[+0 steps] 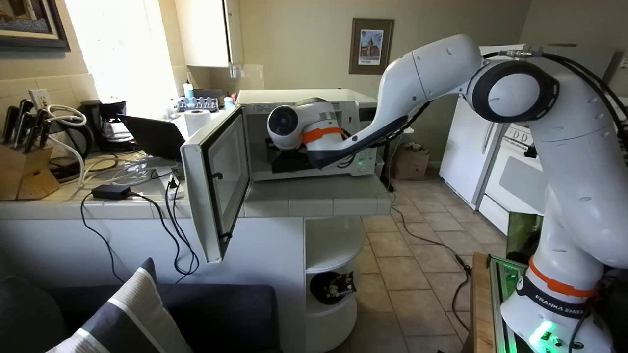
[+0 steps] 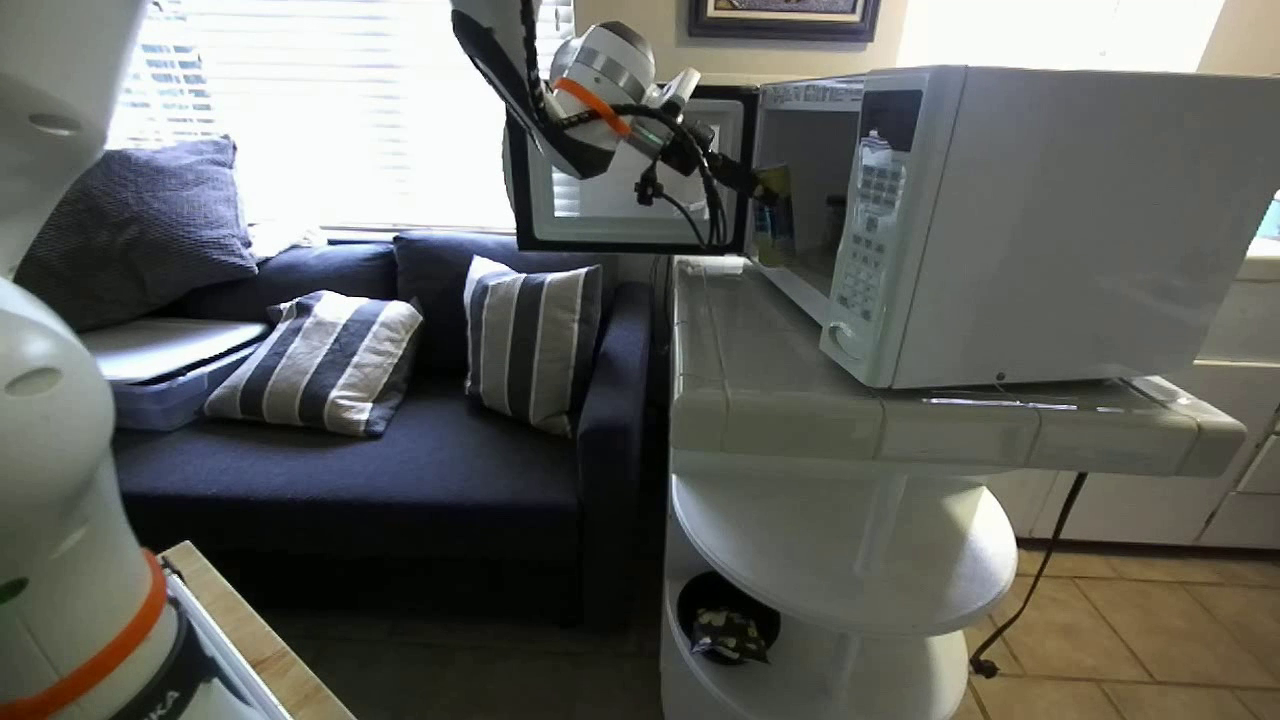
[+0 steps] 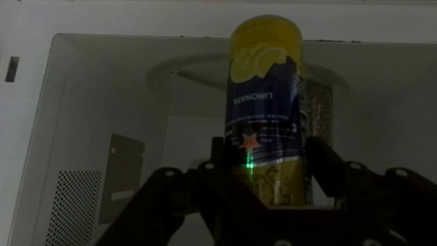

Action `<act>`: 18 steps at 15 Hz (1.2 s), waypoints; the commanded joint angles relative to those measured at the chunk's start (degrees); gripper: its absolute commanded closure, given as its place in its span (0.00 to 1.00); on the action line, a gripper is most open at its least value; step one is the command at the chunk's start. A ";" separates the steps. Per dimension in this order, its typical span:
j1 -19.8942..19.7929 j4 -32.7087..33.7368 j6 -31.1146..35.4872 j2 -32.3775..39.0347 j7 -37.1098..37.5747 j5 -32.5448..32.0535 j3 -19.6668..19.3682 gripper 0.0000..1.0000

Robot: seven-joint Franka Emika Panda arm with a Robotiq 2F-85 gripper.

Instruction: Take the can out of the microwave and place it on the shelf

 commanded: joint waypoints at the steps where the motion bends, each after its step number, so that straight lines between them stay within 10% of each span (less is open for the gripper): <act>1: 0.59 -3.05 -2.55 -2.77 1.55 2.08 0.31 0.62; 18: -0.45 -5.76 -0.27 -3.44 -4.83 14.24 0.24 0.62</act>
